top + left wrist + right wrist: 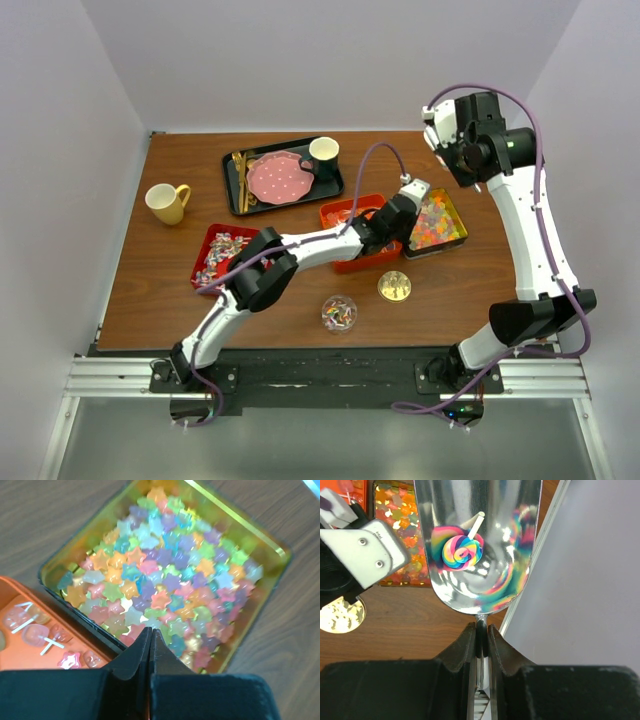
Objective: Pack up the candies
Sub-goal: Move the storage box to the center of the board.
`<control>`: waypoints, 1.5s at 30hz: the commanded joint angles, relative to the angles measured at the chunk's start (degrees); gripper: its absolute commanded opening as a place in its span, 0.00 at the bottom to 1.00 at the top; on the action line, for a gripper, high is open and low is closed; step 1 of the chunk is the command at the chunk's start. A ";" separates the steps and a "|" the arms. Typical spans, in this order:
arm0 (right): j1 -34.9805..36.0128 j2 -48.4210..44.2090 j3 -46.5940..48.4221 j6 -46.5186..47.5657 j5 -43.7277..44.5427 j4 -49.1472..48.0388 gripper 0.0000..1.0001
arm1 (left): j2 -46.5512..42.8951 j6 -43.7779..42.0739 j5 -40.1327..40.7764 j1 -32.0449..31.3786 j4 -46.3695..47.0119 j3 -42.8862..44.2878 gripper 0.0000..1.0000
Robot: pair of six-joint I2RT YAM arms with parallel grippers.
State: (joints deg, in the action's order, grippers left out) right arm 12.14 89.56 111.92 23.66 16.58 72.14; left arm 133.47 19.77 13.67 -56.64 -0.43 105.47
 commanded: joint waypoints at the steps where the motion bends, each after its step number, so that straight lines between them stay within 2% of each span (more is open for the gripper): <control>1: -0.80 -0.97 3.13 0.42 1.00 -1.83 0.00 | 1.62 -4.03 0.48 -0.31 3.25 3.43 0.00; 6: -1.24 0.09 3.39 0.42 0.04 -1.39 0.00 | 0.39 -4.65 -0.23 -0.31 -2.46 0.45 0.00; 13: -1.24 1.85 5.15 0.60 -1.37 -0.77 0.00 | -4.70 -0.97 4.34 1.97 -10.73 -7.37 0.00; 19: -1.42 1.67 4.98 0.86 -1.46 -0.42 0.00 | -9.89 0.62 4.52 5.31 -11.87 -14.58 0.00; 26: -1.42 1.41 4.80 1.12 -1.64 -0.25 0.00 | -16.65 0.71 3.38 6.28 -11.88 -23.72 0.00; 30: -1.33 1.41 5.24 1.82 -3.65 0.46 0.00 | -20.00 0.53 3.55 6.28 -10.74 -30.84 0.00; 31: -1.42 1.41 5.33 2.70 -6.44 1.07 0.00 | -20.79 0.45 3.38 6.19 -10.30 -31.63 0.00; 34: -1.42 0.53 2.80 6.30 -11.55 2.92 0.00 | -25.00 -1.31 0.14 6.54 -7.67 -32.87 0.00; 36: -1.24 -3.40 -5.07 9.72 -13.75 -0.84 0.00 | -27.99 -3.94 -6.44 7.59 -6.44 -31.47 0.00; 37: -1.24 -5.34 -8.26 11.04 -14.20 -2.95 0.00 | -28.96 -4.99 -12.73 8.21 -5.91 -30.94 0.00; 38: -1.33 -7.01 -11.17 12.36 -15.08 -6.88 0.00 | -30.62 -7.18 -17.14 8.91 -5.38 -29.98 0.02; 39: -1.24 -9.64 -16.07 15.42 -15.43 -8.40 0.00 | -31.25 -8.07 -22.15 10.92 -4.33 -29.54 0.09; 40: -1.16 -10.54 -17.94 17.37 -16.31 -9.29 0.00 | -31.86 -8.43 -26.90 11.98 -4.41 -28.92 0.26; 41: -1.16 -11.33 -19.62 19.30 -17.71 -10.43 0.00 | -33.09 -8.34 -34.16 13.12 -4.58 -27.96 0.34; 42: -1.24 -12.12 -22.85 21.67 -18.07 -11.31 0.00 | -33.88 -8.08 -36.59 15.14 -5.28 -27.78 0.40; 43: -1.16 -13.35 -24.19 22.30 -18.42 -12.01 0.00 | -34.85 -7.65 -38.35 16.29 -5.20 -27.86 0.51; 45: -1.16 -14.06 -26.22 24.40 -20.69 -12.73 0.00 | -38.10 -6.33 -44.32 20.14 -3.46 -30.14 0.59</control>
State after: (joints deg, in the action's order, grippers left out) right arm 10.94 78.59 89.03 39.99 1.50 66.26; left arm 102.17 13.76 -13.21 -42.68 -7.55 74.89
